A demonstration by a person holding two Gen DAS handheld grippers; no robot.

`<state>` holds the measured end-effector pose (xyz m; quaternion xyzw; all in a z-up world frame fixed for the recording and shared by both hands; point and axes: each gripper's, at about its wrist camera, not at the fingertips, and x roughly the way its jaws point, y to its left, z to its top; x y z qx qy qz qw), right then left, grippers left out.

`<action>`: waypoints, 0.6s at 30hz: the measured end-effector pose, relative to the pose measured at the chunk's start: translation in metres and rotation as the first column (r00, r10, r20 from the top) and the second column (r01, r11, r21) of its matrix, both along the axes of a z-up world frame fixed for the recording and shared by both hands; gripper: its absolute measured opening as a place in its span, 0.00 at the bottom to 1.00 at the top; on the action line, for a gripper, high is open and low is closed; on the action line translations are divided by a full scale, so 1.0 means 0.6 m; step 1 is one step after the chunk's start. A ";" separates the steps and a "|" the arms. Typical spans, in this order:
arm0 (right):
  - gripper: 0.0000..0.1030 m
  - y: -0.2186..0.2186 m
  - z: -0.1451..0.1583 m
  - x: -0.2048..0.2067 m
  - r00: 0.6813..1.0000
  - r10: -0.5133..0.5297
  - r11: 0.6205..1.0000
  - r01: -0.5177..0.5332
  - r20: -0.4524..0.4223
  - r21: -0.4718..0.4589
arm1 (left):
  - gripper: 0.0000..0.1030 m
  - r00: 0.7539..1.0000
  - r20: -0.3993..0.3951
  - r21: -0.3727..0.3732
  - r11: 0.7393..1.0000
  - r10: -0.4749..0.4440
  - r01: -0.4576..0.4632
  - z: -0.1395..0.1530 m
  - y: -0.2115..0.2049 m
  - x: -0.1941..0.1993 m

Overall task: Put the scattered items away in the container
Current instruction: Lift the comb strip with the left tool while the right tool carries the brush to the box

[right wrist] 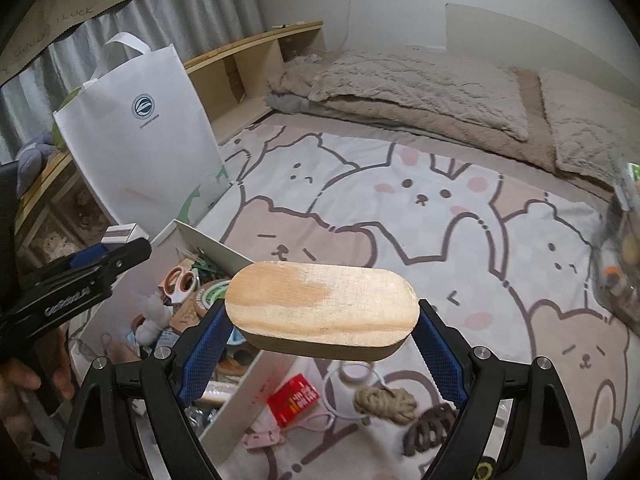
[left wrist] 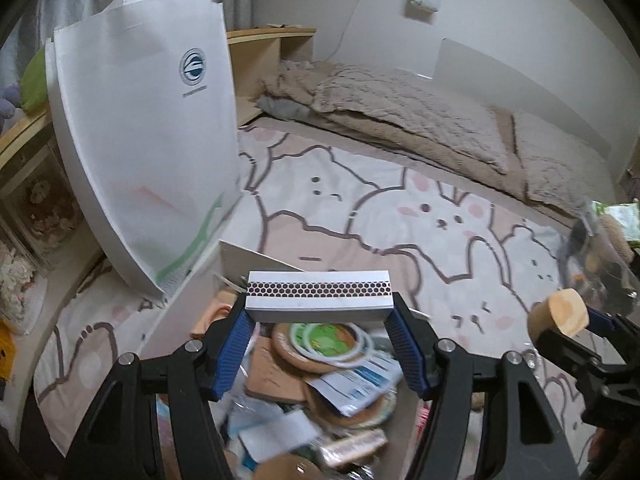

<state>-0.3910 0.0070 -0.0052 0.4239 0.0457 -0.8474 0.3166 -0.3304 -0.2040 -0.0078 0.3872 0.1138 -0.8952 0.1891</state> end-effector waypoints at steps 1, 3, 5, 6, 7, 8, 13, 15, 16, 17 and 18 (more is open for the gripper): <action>0.86 -0.007 -0.002 -0.002 1.000 0.009 1.000 -0.009 0.004 -0.001 | 0.63 1.000 0.007 -0.001 1.000 0.006 -0.006 -0.003 -0.011 -0.004; 0.86 -0.019 -0.007 -0.003 1.000 0.025 1.000 -0.025 0.011 -0.002 | 0.63 1.000 0.022 -0.006 1.000 0.012 -0.012 -0.009 -0.028 -0.011; 0.86 -0.032 -0.014 -0.004 0.999 0.042 0.999 -0.042 0.022 -0.005 | 0.63 0.999 0.038 0.002 1.000 0.017 -0.017 -0.018 -0.046 -0.018; 0.86 -0.037 -0.017 -0.004 0.998 0.048 0.999 -0.048 0.028 -0.006 | 0.63 0.999 0.049 0.020 1.000 0.019 -0.020 -0.024 -0.057 -0.022; 0.86 -0.043 -0.021 -0.004 0.998 0.055 0.998 -0.055 0.036 -0.007 | 0.63 0.998 0.061 0.027 0.999 0.022 -0.024 -0.030 -0.064 -0.026; 0.86 -0.048 -0.025 -0.002 0.997 0.064 0.998 -0.064 0.045 -0.008 | 0.63 0.997 0.076 0.021 0.999 0.023 -0.024 -0.037 -0.069 -0.030; 0.86 -0.068 -0.041 0.013 0.991 0.113 0.994 -0.114 0.076 -0.002 | 0.63 0.989 0.146 0.002 1.000 -0.002 0.002 -0.072 -0.085 -0.052; 0.86 -0.073 -0.045 0.016 0.989 0.125 0.992 -0.125 0.085 0.000 | 0.63 0.984 0.178 0.000 1.000 -0.019 0.019 -0.091 -0.090 -0.063; 0.86 -0.075 -0.048 0.018 0.988 0.129 0.992 -0.130 0.090 0.000 | 0.63 0.982 0.189 0.009 1.000 -0.026 0.025 -0.101 -0.094 -0.068; 0.86 -0.077 -0.051 0.019 0.986 0.133 0.991 -0.134 0.096 0.000 | 0.63 0.981 0.194 0.019 0.999 -0.031 0.028 -0.109 -0.097 -0.073; 0.86 -0.080 -0.054 0.020 0.985 0.136 0.991 -0.137 0.103 0.001 | 0.63 0.980 0.197 0.031 0.999 -0.034 0.028 -0.115 -0.100 -0.076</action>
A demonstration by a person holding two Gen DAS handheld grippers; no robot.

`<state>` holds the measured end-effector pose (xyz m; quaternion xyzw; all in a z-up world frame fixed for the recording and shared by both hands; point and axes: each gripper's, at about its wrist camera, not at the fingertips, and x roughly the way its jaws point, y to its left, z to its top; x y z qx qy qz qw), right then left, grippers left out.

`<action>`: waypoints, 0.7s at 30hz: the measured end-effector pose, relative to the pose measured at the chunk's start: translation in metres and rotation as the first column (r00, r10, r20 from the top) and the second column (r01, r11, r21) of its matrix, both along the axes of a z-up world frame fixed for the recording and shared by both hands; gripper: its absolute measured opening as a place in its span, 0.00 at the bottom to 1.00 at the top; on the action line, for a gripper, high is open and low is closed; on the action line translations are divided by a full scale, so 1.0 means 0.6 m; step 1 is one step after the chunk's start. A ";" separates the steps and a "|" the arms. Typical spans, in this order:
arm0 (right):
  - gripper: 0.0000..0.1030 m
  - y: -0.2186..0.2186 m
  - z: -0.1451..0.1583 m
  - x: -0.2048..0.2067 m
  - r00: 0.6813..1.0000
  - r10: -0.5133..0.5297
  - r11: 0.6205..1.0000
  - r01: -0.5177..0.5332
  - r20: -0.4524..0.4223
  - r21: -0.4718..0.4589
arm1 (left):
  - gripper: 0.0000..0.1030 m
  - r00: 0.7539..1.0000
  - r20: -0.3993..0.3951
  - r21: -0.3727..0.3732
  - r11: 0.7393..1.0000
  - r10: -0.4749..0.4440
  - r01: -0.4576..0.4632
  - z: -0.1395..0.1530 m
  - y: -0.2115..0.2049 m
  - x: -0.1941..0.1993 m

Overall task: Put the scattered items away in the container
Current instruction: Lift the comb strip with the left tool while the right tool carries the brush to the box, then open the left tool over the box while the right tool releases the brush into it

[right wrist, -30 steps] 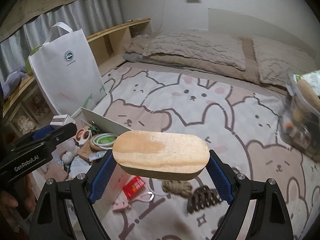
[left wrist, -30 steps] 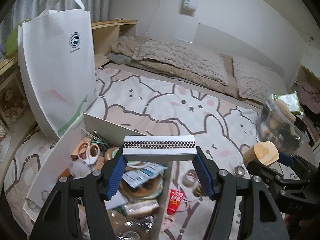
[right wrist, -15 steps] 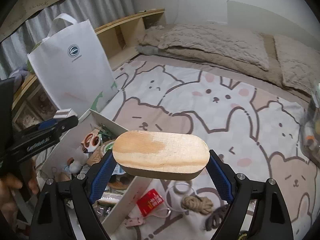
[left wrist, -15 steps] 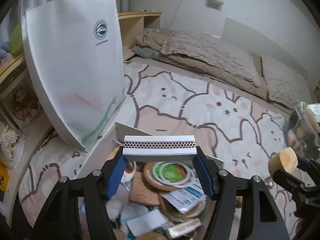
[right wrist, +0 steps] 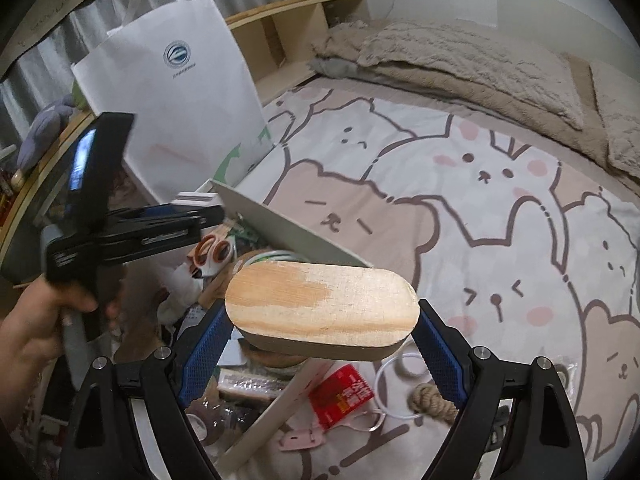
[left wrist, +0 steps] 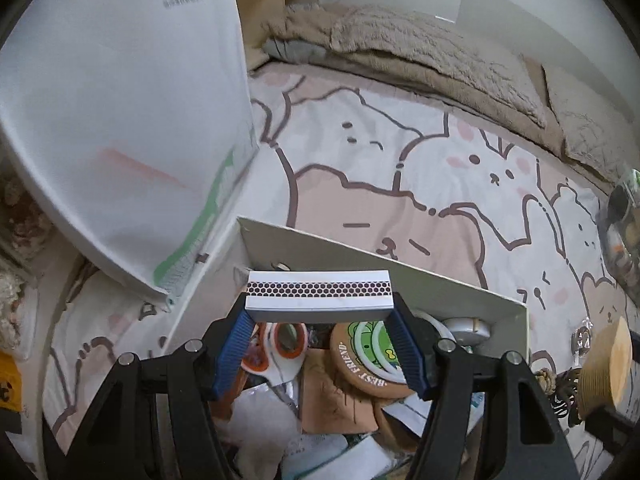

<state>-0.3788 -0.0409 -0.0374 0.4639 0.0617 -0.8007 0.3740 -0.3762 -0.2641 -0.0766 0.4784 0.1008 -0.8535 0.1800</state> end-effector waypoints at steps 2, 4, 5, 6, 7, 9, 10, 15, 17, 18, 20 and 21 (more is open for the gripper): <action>0.86 -0.006 -0.006 0.002 1.000 0.006 1.000 -0.006 0.014 0.001 | 0.63 1.000 0.013 0.018 1.000 0.000 0.000 -0.013 -0.006 -0.009; 0.86 -0.011 -0.009 0.002 0.999 0.012 1.000 -0.012 0.032 -0.005 | 0.63 1.000 0.024 0.036 0.999 0.000 -0.001 -0.024 -0.010 -0.019; 0.86 -0.013 -0.010 0.002 0.999 0.016 1.000 -0.016 0.036 -0.006 | 0.63 1.000 0.027 0.043 0.999 0.003 -0.004 -0.028 -0.012 -0.023; 0.86 -0.015 -0.012 0.004 0.999 0.020 1.000 -0.019 0.036 -0.005 | 0.63 1.000 0.029 0.043 0.999 0.006 -0.007 -0.032 -0.013 -0.026; 0.86 -0.019 -0.013 0.005 0.999 0.025 1.000 -0.025 0.035 -0.002 | 0.63 0.999 0.033 0.041 0.999 0.009 -0.010 -0.036 -0.015 -0.029; 0.86 -0.024 -0.014 0.007 0.999 0.033 0.999 -0.033 0.035 0.000 | 0.64 0.999 0.048 0.047 0.999 0.018 -0.020 -0.045 -0.021 -0.033; 0.86 -0.026 -0.015 0.008 0.999 0.036 0.999 -0.036 0.037 0.001 | 0.68 0.998 0.059 0.055 0.998 0.025 -0.029 -0.050 -0.024 -0.034; 0.86 -0.030 -0.019 0.009 0.998 0.048 0.999 -0.048 0.044 0.007 | 0.85 0.997 0.064 0.054 0.998 0.040 -0.043 -0.052 -0.030 -0.017; 0.86 -0.033 -0.023 0.009 0.998 0.052 0.999 -0.053 0.047 0.014 | 0.85 0.997 0.060 0.058 0.997 0.040 -0.043 -0.049 -0.031 -0.008; 0.86 -0.034 -0.024 0.008 0.997 0.052 0.998 -0.053 0.050 0.016 | 0.85 0.998 0.057 0.064 0.997 0.041 -0.044 -0.048 -0.032 -0.003; 0.86 -0.036 -0.028 0.007 0.997 0.051 0.998 -0.052 0.056 0.019 | 0.85 0.998 0.052 0.071 0.997 0.040 -0.043 -0.045 -0.032 0.004; 0.86 -0.038 -0.030 0.006 0.997 0.050 0.999 -0.051 0.058 0.020 | 0.85 0.998 0.047 0.074 0.996 0.037 -0.040 -0.043 -0.030 0.009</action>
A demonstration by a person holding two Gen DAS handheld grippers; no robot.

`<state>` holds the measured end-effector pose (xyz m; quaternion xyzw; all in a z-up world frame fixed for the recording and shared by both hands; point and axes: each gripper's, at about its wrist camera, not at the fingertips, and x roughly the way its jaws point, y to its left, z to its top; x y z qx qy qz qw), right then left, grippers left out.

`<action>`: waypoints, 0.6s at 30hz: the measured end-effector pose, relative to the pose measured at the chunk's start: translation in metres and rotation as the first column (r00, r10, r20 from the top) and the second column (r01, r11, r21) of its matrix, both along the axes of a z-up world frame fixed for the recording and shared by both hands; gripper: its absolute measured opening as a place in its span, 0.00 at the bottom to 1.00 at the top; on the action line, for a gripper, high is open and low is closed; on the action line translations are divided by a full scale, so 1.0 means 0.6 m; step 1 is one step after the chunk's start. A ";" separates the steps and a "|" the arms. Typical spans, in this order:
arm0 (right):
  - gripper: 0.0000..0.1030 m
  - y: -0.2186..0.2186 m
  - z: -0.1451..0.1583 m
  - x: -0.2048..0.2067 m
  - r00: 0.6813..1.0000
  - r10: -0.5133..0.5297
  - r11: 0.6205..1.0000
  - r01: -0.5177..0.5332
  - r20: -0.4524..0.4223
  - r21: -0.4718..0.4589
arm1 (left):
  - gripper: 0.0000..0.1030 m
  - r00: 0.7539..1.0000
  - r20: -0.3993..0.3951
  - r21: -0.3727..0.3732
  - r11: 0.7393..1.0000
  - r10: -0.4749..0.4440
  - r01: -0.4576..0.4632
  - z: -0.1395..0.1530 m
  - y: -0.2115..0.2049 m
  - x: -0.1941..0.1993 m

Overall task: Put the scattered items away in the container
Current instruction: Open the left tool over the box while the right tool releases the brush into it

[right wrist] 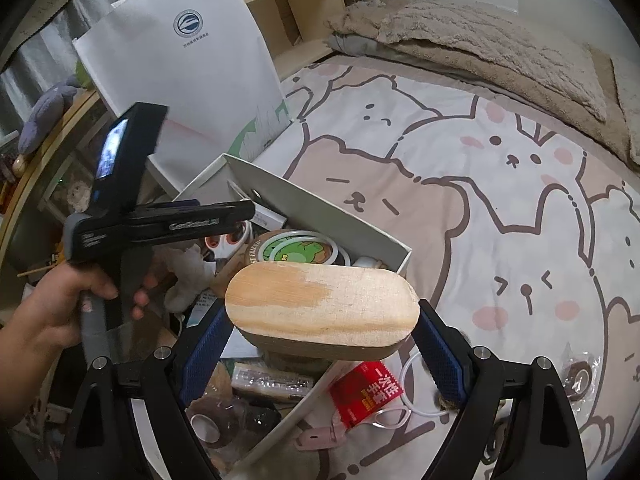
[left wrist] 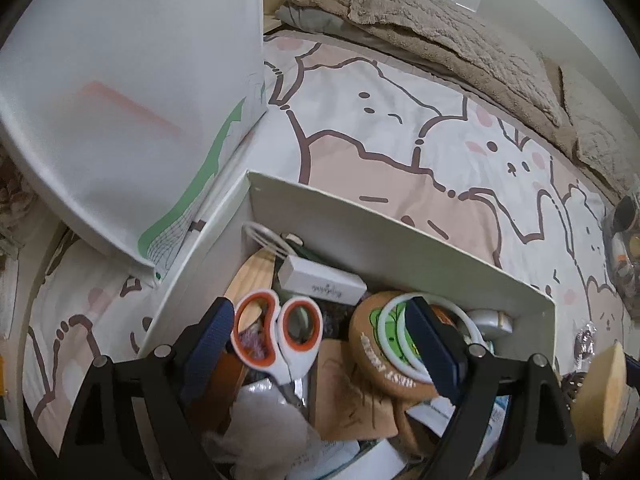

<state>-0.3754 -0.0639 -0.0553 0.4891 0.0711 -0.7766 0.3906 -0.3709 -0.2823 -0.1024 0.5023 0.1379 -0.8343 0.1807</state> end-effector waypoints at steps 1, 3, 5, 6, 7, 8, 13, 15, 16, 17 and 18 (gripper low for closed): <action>0.86 -0.001 -0.001 0.000 1.000 -0.001 1.000 0.001 0.002 0.000 | 0.85 1.000 -0.007 0.002 1.000 -0.003 0.003 0.004 0.002 0.005; 0.86 -0.007 -0.005 -0.003 1.000 -0.003 1.000 0.003 0.014 -0.004 | 0.85 1.000 -0.024 0.002 1.000 -0.010 0.010 0.013 0.004 0.016; 0.86 -0.015 -0.010 -0.006 0.999 -0.004 1.000 0.005 0.032 -0.011 | 0.85 0.999 -0.041 -0.009 1.000 -0.016 0.015 0.023 0.006 0.028; 0.86 -0.019 -0.012 -0.008 0.999 -0.006 1.000 0.006 0.038 -0.013 | 0.85 0.998 -0.051 -0.025 0.999 -0.021 0.020 0.029 0.007 0.037; 0.86 -0.024 -0.015 -0.010 0.999 -0.008 1.000 0.009 0.044 -0.016 | 0.85 0.998 -0.059 -0.041 0.999 -0.027 0.025 0.035 0.007 0.045; 0.86 -0.030 -0.017 -0.013 0.999 -0.012 1.000 0.013 0.052 -0.018 | 0.85 0.997 -0.065 -0.053 0.998 -0.031 0.028 0.041 0.006 0.054; 0.86 -0.066 -0.028 -0.028 0.995 -0.042 0.999 0.045 0.095 -0.028 | 0.85 0.996 -0.086 -0.032 0.999 -0.020 0.017 0.061 -0.009 0.096; 0.86 -0.079 -0.036 -0.036 0.989 -0.065 0.997 0.070 0.136 -0.037 | 0.85 0.995 -0.098 -0.024 1.000 -0.012 0.010 0.070 -0.012 0.112; 0.86 -0.085 -0.040 -0.040 0.985 -0.077 0.996 0.084 0.155 -0.041 | 0.85 0.995 -0.103 -0.026 1.000 -0.009 0.007 0.074 -0.012 0.119; 0.86 -0.091 -0.044 -0.043 0.982 -0.086 0.995 0.095 0.171 -0.044 | 0.85 0.994 -0.109 -0.029 1.000 -0.007 0.004 0.078 -0.013 0.126; 0.86 -0.097 -0.048 -0.047 0.978 -0.096 0.993 0.106 0.185 -0.044 | 0.85 0.994 -0.113 -0.030 1.000 -0.004 0.001 0.081 -0.014 0.132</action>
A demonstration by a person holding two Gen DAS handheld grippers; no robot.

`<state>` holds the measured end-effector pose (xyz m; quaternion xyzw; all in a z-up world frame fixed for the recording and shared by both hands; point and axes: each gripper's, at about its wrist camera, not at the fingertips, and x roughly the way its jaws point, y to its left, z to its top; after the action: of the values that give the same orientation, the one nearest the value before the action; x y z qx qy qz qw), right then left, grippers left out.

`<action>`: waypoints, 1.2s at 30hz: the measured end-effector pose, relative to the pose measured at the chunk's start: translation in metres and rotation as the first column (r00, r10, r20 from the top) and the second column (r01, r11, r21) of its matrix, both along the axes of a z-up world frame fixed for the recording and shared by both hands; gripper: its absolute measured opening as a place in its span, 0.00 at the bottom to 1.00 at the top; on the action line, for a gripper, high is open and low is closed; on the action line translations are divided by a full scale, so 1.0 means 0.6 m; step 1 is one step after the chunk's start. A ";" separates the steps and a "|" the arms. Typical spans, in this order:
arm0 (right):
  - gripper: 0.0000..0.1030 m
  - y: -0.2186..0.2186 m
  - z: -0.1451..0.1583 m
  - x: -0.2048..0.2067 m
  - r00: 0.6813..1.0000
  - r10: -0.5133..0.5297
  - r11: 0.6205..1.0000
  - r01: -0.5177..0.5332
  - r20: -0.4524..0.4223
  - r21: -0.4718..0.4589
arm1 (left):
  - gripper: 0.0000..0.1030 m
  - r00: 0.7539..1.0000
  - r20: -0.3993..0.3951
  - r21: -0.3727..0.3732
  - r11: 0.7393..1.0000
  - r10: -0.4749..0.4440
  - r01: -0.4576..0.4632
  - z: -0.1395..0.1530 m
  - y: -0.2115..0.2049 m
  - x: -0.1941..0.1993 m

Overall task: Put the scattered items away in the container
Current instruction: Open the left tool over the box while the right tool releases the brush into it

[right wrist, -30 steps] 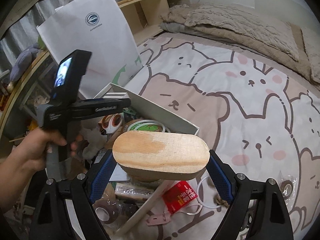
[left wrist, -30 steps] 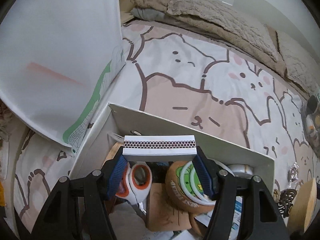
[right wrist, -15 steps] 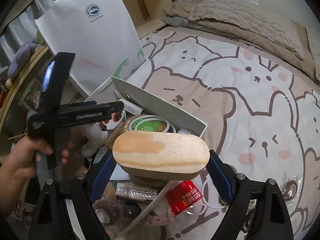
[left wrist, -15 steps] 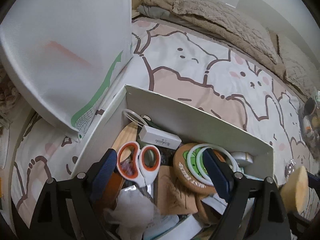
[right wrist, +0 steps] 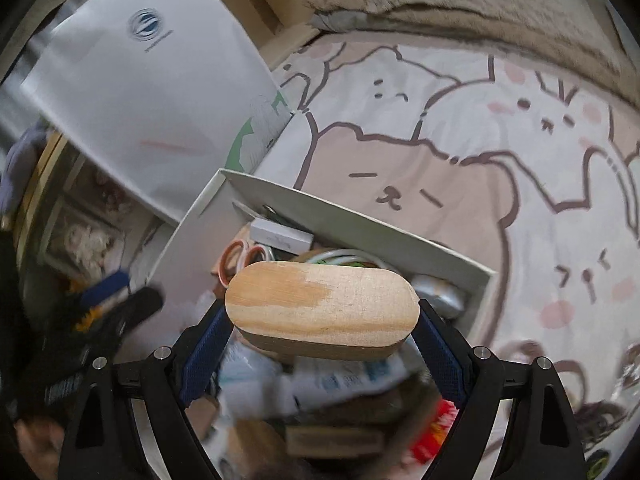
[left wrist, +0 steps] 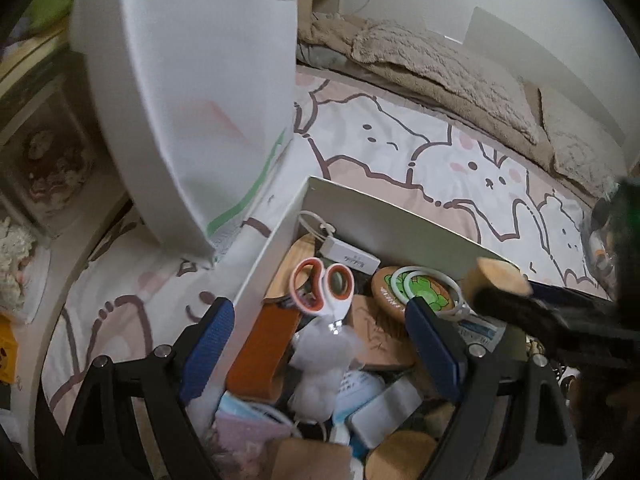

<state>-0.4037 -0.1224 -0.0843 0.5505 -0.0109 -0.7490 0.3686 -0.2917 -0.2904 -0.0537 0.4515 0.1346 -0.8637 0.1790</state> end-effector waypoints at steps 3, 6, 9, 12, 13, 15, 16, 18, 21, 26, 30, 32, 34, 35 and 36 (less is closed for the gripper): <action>0.86 -0.021 -0.015 -0.012 0.998 -0.031 0.999 0.032 0.049 -0.006 | 0.85 1.000 -0.010 0.000 1.000 0.004 -0.004 0.005 -0.003 0.018; 0.86 -0.041 -0.031 -0.022 0.994 -0.064 0.998 0.065 0.093 -0.005 | 0.85 1.000 -0.016 0.002 1.000 0.004 -0.004 0.007 -0.007 0.033; 0.86 -0.054 -0.046 -0.030 0.988 -0.090 0.996 0.090 0.122 0.010 | 0.85 1.000 -0.025 0.005 1.000 0.000 0.000 0.007 -0.010 0.046; 0.87 -0.067 -0.059 -0.034 0.986 -0.080 0.997 0.080 0.149 0.007 | 0.85 1.000 -0.028 0.005 1.000 -0.005 0.005 0.005 -0.008 0.055; 0.92 -0.066 -0.059 -0.033 0.986 -0.088 0.996 0.089 0.145 0.000 | 0.85 1.000 -0.026 0.004 1.000 -0.008 0.008 0.005 -0.007 0.057; 1.00 -0.061 -0.050 -0.030 0.986 -0.102 0.993 0.108 0.130 -0.040 | 0.86 0.999 -0.026 0.006 1.000 -0.019 0.020 0.004 -0.004 0.060; 1.00 -0.060 -0.045 -0.029 0.987 -0.103 0.992 0.111 0.126 -0.055 | 0.92 0.999 -0.028 0.006 1.000 -0.023 0.023 0.005 -0.002 0.062; 1.00 -0.056 -0.037 -0.029 0.986 -0.108 0.990 0.118 0.127 -0.078 | 0.98 0.999 -0.035 0.007 1.000 -0.022 0.022 0.007 0.002 0.067; 1.00 -0.047 -0.030 -0.030 0.983 -0.111 0.987 0.127 0.146 -0.101 | 0.99 0.999 -0.037 0.022 1.000 -0.020 0.021 0.008 0.006 0.071; 1.00 -0.032 -0.022 -0.026 0.985 -0.103 0.988 0.118 0.142 -0.104 | 1.00 0.999 -0.038 0.021 1.000 -0.017 0.018 0.010 0.010 0.075; 1.00 -0.016 -0.010 -0.014 0.987 -0.097 0.988 0.111 0.126 -0.105 | 1.00 0.999 -0.040 0.016 1.000 -0.024 0.025 0.014 0.019 0.079; 1.00 -0.008 -0.001 -0.006 0.990 -0.093 0.988 0.105 0.111 -0.112 | 1.00 0.999 -0.044 0.017 0.999 -0.027 0.028 0.016 0.023 0.081; 1.00 0.001 0.008 0.001 0.992 -0.084 0.988 0.095 0.091 -0.121 | 1.00 0.998 -0.048 0.014 0.999 -0.031 0.031 0.018 0.028 0.083; 1.00 0.006 0.013 0.005 0.994 -0.078 0.989 0.087 0.079 -0.123 | 1.00 0.998 -0.049 0.013 0.999 -0.032 0.033 0.019 0.030 0.084; 1.00 0.010 0.017 0.008 0.995 -0.072 0.989 0.080 0.069 -0.125 | 1.00 0.998 -0.050 0.012 0.999 -0.035 0.035 0.020 0.033 0.085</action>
<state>-0.3987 -0.1164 -0.0741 0.5490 -0.0917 -0.7420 0.3737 -0.2408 -0.2706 -0.0415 0.4334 0.1367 -0.8767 0.1576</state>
